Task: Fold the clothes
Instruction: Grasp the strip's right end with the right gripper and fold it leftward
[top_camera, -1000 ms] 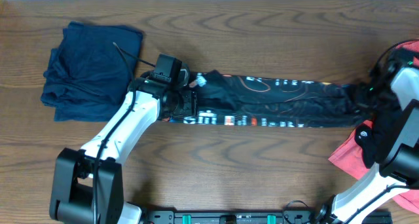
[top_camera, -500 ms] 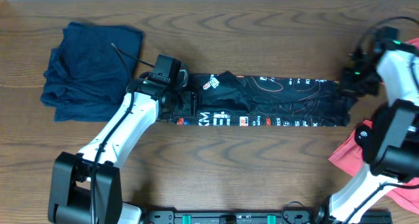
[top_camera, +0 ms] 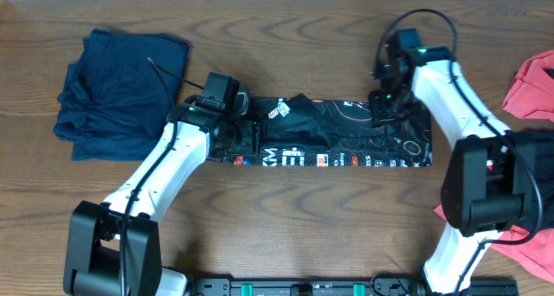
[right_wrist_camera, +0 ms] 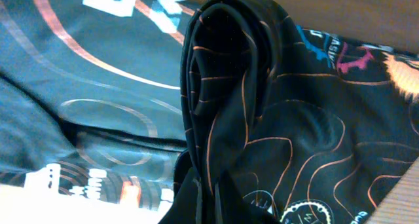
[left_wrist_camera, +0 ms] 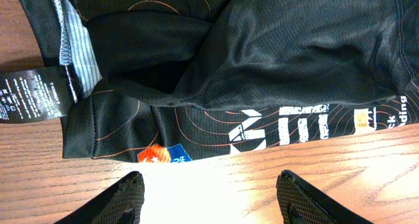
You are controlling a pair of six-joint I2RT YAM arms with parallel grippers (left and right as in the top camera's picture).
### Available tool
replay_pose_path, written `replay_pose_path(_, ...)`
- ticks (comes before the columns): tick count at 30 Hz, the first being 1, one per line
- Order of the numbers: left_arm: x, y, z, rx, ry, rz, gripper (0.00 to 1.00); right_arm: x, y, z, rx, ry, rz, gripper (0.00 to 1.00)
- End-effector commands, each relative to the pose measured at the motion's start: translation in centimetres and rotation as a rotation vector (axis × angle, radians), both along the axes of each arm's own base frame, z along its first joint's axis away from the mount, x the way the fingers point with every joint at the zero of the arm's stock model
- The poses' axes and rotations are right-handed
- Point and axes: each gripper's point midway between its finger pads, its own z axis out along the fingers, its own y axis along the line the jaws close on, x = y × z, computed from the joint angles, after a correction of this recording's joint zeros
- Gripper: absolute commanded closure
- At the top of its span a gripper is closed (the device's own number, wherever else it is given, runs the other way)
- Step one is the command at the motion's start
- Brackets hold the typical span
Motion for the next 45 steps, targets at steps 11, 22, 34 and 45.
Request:
replay_pose_path(11, -0.4, 0.2, 0.3, 0.006, 0.002, -0.008, 0.33, -0.3, 4.3, 0.4, 0.013, -0.020, 0.011, 0.98)
replay_pose_path(22, -0.4, 0.2, 0.3, 0.006, 0.001, -0.008, 0.33, -2.6, 4.6, 0.3, 0.002, 0.065, 0.031, 0.82)
replay_pose_path(34, -0.4, 0.2, 0.2, 0.009, 0.001, -0.007, 0.33, -1.4, 1.8, 0.3, -0.084, 0.025, -0.075, 0.77)
replay_pose_path(45, -0.3, 0.2, 0.2, 0.009, 0.000, -0.007, 0.32, -2.9, 2.3, -0.7, -0.089, 0.069, -0.079, 0.75)
